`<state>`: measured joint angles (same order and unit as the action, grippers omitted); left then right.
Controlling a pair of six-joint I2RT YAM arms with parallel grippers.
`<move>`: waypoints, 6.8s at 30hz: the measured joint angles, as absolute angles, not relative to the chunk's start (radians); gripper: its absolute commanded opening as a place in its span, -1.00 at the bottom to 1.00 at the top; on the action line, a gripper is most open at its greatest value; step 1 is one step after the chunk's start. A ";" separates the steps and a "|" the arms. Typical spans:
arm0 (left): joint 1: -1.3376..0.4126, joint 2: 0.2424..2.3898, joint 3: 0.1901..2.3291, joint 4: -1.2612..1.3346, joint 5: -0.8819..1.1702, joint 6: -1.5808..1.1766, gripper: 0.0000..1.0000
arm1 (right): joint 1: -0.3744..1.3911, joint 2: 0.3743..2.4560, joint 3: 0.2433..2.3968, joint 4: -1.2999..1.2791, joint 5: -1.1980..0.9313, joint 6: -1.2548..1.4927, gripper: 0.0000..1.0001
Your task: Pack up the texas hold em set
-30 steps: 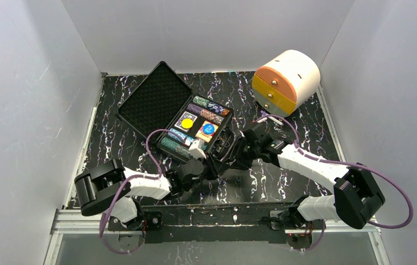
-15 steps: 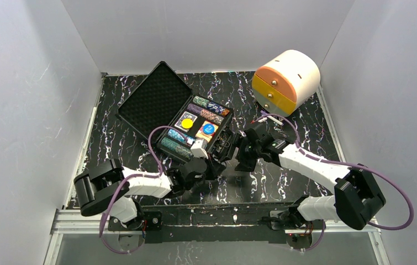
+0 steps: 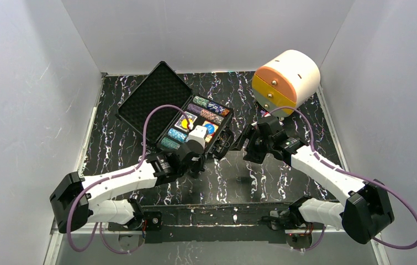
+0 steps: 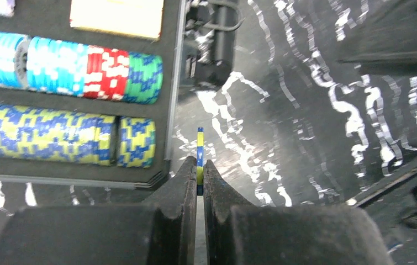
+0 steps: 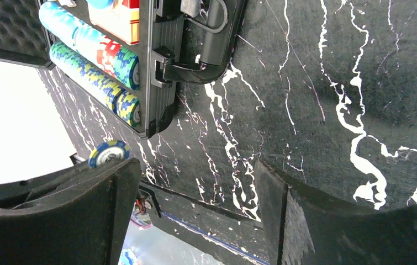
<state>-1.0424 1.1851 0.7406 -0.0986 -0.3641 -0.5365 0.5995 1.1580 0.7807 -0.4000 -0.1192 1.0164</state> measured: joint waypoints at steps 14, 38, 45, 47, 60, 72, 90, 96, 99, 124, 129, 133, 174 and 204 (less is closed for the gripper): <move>-0.916 1.197 0.762 -0.284 -0.315 -0.425 -1.00 | 0.598 1.171 0.771 -0.392 -0.155 1.014 0.63; -0.912 1.275 0.851 -0.345 -0.345 -0.345 -1.00 | 0.597 1.187 0.770 -0.356 -0.218 1.013 0.62; -0.912 1.286 0.851 -0.344 -0.359 -0.340 -1.00 | 0.597 1.187 0.769 -0.355 -0.225 1.013 0.61; -0.912 1.291 0.851 -0.344 -0.359 -0.340 -1.00 | 0.597 1.187 0.768 -0.354 -0.231 1.013 0.61; -0.912 1.322 0.851 -0.341 -0.377 -0.333 -0.79 | 0.597 1.187 0.755 -0.340 -0.242 1.013 0.61; -0.912 1.322 0.862 -0.338 -0.379 -0.332 -0.44 | 0.597 1.187 0.755 -0.335 -0.250 1.013 0.61; -0.912 1.116 0.869 -0.348 -0.541 -0.395 -0.33 | 0.709 1.468 0.950 -0.266 -0.305 0.868 -0.20; -0.912 0.968 0.868 -0.353 -0.625 -0.414 -0.17 | 0.756 1.610 1.036 -0.186 -0.351 0.858 -0.71; -0.912 0.918 0.863 -0.344 -0.644 -0.416 -0.14 | 0.762 1.679 1.055 -0.131 -0.393 0.867 -0.85; -0.912 0.945 0.849 -0.353 -0.644 -0.428 -0.10 | 0.779 1.778 1.060 0.096 -0.503 0.933 -0.66; -0.912 0.950 0.848 -0.353 -0.642 -0.427 -0.10 | 0.780 1.791 1.060 0.108 -0.480 0.932 -0.67; -0.912 0.950 0.845 -0.353 -0.643 -0.427 -0.10 | 0.781 1.801 1.060 0.109 -0.466 0.931 -0.68; -0.912 0.878 0.807 -0.392 -0.678 -0.447 -0.07 | 0.838 1.828 1.053 0.206 -0.421 0.928 -0.56; -0.912 0.889 0.811 -0.398 -0.696 -0.446 -0.03 | 0.837 1.774 0.756 0.751 -0.420 1.187 -0.97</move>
<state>-0.9115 0.8894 0.8112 -0.3977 -0.6964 -0.4461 0.8368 1.7737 0.7555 0.7506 -0.4202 1.1866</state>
